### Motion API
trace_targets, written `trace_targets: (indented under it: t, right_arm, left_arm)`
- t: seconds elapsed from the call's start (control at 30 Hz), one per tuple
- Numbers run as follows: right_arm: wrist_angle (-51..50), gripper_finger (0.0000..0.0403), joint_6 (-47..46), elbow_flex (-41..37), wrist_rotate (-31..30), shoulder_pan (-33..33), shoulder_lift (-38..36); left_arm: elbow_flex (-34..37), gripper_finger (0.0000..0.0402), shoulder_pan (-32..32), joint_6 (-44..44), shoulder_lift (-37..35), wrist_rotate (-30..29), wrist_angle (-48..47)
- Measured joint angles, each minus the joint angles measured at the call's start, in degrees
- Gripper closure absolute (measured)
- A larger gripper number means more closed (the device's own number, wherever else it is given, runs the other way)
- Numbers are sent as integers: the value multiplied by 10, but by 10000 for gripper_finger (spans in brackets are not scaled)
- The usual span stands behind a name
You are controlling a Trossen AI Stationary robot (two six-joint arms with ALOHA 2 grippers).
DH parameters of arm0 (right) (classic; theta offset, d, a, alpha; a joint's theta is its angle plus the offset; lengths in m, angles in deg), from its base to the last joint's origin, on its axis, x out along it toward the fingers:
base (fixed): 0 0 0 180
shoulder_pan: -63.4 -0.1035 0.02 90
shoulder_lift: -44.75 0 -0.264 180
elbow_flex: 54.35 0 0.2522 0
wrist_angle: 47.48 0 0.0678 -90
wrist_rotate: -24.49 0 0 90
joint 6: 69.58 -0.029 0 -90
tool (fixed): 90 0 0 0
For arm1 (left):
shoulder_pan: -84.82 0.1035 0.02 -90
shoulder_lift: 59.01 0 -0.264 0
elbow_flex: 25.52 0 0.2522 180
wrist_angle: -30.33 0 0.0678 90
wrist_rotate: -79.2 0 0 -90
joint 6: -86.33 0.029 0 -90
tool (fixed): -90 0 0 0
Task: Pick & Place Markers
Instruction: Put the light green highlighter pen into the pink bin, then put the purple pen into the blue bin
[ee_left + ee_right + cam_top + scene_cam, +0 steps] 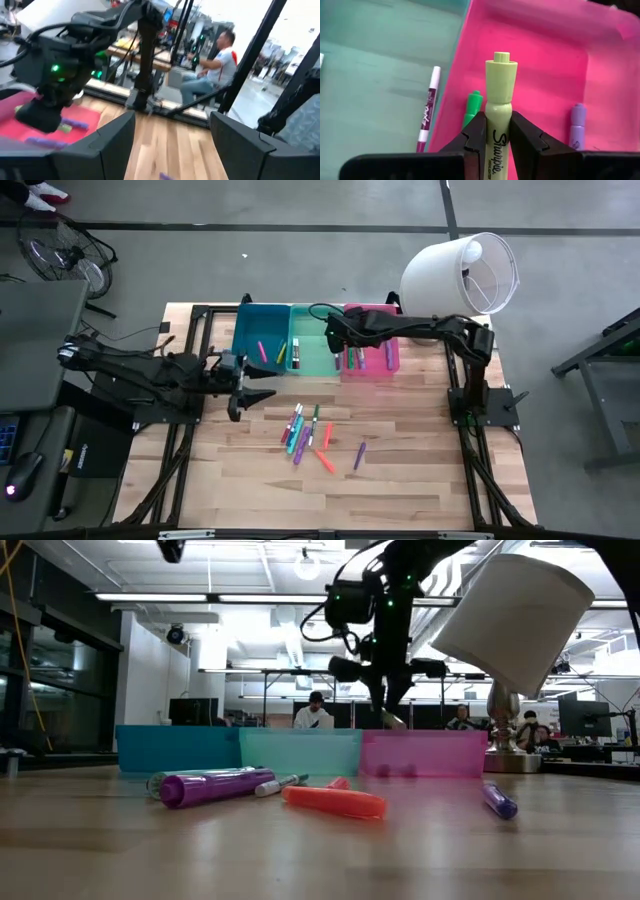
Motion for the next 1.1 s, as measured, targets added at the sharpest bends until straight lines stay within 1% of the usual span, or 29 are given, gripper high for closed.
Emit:
trace_targets:
  t: [0.2, 0.3, 0.4, 0.63, 0.77, 0.87, 1.1]
  right_arm:
    - [3, 349, -15, 0, 19, 9, 14]
    - [6, 349, -23, 0, 19, 9, 14]
    - [3, 340, -48, 0, 19, 9, 14]
    - [-9, 332, -54, 0, 27, 9, 14]
    - [-22, 327, -67, 0, 36, 9, 14]
    - [-28, 313, -74, 0, 43, 9, 14]
    - [-31, 265, -64, 0, 65, 9, 14]
  left_arm:
    - [0, 150, 0, 0, -65, -2, -78]
    - [0, 150, 0, 0, -84, -2, -115]
    - [0, 149, 0, 1, -98, -7, -140]
    - [0, 149, 0, 2, -136, -8, -162]
    - [0, 149, 0, 2, -144, -7, -174]
    - [0, 149, 0, 2, -149, 5, -183]
    - [0, 149, 0, 2, -149, 22, -196]
